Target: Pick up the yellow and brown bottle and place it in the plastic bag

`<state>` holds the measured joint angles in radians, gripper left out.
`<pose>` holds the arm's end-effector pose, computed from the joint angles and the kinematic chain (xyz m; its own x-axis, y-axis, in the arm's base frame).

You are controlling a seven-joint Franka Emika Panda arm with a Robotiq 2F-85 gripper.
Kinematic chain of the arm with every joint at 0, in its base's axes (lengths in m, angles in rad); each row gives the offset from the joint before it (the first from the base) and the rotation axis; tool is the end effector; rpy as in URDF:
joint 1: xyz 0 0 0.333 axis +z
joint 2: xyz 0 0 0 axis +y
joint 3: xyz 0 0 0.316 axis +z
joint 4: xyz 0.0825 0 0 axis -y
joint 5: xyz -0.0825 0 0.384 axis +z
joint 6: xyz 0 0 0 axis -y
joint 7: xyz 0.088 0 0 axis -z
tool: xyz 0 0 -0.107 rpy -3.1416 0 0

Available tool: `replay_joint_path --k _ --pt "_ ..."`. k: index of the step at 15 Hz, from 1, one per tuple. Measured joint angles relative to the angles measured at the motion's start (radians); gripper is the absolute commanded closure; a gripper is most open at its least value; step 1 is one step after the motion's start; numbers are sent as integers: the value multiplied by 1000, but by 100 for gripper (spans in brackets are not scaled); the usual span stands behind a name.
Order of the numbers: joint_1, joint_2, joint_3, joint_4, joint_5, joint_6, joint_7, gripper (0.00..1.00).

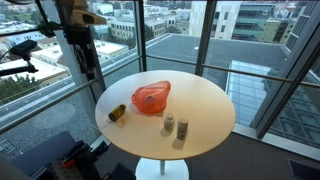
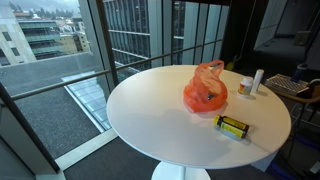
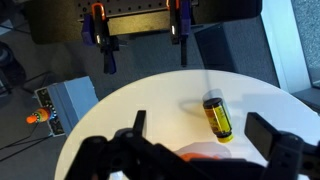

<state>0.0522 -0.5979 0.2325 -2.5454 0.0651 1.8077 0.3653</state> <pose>0.3359 0.1058 0.4519 0.9813 -0.1550 -0.1143 -0.1415 -0.9828 0.1184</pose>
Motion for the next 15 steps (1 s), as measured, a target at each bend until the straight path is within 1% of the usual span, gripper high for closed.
replay_joint_path --k 5,10,15 --pt "1 1 0 0 0 19 0 0" --pt "17 27 1 0 7 138 4 0" --pt "33 117 2 0 28 265 4 0"
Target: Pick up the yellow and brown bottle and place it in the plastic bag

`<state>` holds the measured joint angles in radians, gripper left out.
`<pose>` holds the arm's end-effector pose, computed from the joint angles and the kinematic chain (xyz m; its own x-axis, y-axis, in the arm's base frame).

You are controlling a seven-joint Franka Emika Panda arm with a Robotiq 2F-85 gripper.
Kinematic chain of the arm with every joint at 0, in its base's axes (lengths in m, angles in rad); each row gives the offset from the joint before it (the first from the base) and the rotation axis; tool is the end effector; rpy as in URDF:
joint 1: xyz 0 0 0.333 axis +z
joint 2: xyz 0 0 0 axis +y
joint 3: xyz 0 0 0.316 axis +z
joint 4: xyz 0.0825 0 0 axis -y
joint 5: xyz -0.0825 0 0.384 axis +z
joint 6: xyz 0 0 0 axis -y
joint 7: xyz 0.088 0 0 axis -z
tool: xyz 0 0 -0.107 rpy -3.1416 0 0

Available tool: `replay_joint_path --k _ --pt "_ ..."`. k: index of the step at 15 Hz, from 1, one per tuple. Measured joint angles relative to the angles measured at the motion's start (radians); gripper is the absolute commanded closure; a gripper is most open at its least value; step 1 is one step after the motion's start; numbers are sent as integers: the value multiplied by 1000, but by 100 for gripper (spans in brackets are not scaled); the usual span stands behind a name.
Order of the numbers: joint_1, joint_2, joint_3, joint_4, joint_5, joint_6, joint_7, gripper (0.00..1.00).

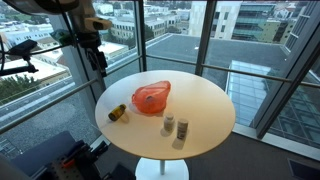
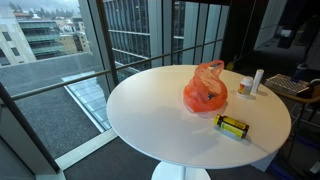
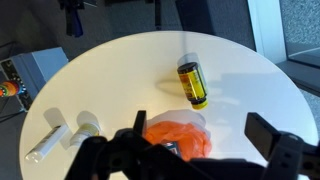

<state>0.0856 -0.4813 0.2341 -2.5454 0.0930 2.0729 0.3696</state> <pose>0.3729 0.1289 0.4306 0.9927 -0.1202 0.0099 -0.1204 -0.9924 0.0241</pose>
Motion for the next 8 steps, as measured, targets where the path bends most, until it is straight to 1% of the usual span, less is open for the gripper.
replay_joint_path --k 5,8 --pt "2 125 0 -1 0 121 13 0" --pt "2 160 0 -1 0 141 14 0"
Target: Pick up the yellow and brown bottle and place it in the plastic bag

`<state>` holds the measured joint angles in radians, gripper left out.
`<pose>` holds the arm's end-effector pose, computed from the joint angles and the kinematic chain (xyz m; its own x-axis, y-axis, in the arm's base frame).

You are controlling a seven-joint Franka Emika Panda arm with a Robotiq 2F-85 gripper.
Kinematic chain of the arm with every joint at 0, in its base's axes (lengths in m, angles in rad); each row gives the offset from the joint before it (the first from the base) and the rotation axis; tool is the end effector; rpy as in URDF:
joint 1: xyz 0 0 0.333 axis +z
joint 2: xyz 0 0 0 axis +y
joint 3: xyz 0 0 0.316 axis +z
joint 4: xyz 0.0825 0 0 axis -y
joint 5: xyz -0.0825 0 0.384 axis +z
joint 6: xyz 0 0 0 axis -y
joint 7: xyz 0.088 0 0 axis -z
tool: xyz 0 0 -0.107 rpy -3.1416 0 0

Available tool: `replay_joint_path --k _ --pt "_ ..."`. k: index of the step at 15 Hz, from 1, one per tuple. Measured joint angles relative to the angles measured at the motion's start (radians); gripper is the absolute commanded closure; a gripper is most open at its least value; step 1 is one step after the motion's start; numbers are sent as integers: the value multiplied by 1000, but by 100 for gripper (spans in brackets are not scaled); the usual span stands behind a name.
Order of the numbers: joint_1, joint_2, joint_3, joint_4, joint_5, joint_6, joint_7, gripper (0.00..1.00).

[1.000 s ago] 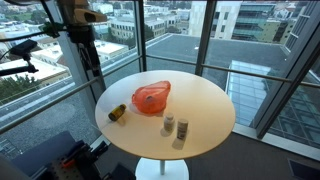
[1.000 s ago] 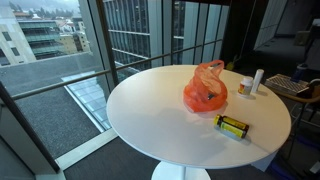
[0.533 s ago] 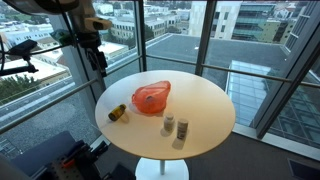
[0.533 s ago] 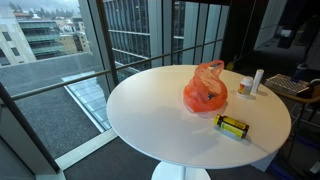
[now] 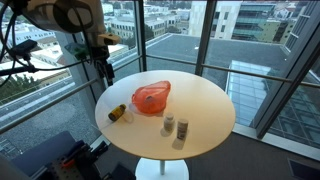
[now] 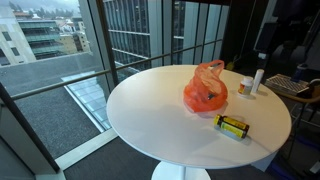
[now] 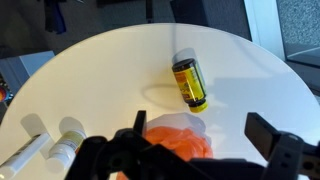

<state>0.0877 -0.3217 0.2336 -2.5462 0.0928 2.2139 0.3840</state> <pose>0.3987 0.1344 0.3792 0.9913 -0.1309 -0.0155 -0.1308 -0.9914 0.0062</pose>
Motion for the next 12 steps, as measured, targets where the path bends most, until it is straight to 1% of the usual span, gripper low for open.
replay_joint_path --k 5,8,12 --pt "0 0 0 0 -2 0 2 0" --pt "0 24 0 0 -5 16 3 0" --pt "1 115 2 0 -48 109 5 0"
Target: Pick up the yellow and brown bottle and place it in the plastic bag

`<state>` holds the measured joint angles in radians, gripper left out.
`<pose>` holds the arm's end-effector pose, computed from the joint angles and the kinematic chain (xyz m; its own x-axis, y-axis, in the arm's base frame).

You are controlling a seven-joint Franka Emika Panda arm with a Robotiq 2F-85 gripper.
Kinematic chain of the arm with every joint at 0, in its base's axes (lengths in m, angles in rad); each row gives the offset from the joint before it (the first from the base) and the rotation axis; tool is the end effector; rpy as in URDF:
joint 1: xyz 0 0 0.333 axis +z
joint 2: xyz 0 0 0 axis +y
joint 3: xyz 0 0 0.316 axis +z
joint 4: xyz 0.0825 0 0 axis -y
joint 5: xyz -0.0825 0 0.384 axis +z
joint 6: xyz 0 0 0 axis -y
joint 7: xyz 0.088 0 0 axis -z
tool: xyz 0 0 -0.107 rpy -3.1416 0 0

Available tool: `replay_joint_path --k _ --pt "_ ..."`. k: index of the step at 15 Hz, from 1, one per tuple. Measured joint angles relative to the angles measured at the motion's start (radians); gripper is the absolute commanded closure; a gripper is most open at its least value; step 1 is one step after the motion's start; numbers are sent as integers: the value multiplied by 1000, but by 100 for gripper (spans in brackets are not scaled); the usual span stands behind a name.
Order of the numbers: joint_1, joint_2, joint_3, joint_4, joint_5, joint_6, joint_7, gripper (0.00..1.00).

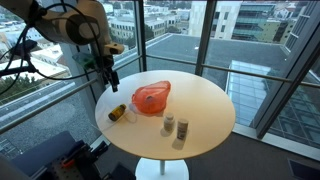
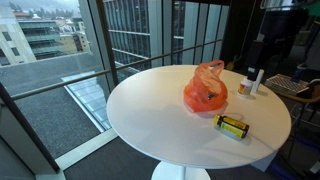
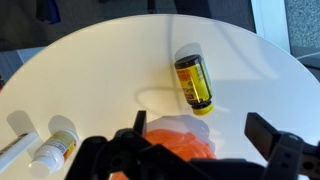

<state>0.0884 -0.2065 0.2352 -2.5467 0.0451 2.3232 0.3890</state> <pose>0.4131 0.1376 0.3404 0.9947 -0.1019 -0.0140 -0.1016 -0.9946 0.0226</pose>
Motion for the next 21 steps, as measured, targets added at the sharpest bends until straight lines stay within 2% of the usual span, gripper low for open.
replay_joint_path --k 10,15,21 --pt "27 241 -12 -1 -100 185 -6 0" --pt "51 326 -45 0 -153 286 -6 0" --pt "97 408 -86 15 -160 374 -4 0"
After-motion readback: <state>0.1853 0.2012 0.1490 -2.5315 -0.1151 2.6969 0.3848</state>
